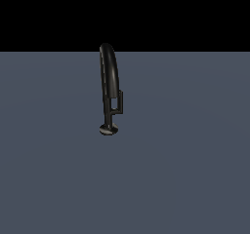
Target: Turn on the faucet by rotating a designated handle.
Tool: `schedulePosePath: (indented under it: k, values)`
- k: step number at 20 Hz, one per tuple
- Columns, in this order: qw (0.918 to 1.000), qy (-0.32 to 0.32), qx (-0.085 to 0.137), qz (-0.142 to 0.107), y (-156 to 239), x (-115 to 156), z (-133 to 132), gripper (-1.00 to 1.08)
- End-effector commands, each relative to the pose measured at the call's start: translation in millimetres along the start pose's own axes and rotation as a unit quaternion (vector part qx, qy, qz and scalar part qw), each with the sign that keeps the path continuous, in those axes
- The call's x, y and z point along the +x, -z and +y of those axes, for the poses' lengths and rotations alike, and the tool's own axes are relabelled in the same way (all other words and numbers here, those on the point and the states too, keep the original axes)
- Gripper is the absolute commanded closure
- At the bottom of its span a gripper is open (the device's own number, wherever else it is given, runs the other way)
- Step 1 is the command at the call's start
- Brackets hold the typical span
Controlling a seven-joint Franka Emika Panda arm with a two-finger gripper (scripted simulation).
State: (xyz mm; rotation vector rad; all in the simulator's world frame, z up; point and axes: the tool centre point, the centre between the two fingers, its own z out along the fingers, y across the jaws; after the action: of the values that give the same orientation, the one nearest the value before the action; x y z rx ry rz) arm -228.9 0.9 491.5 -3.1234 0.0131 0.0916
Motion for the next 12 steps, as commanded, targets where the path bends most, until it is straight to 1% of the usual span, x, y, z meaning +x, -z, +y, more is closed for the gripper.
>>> schedulePosePath:
  k: [1,7,12]
  values:
    - [0.9998,-0.011,0.01,-0.013,-2,10,-2,1.08]
    - [0.9966,-0.044,0.042,-0.055,-11,40,-6,1.08]
    - [0.9903,-0.075,0.071,-0.093,-21,67,-9,1.08]
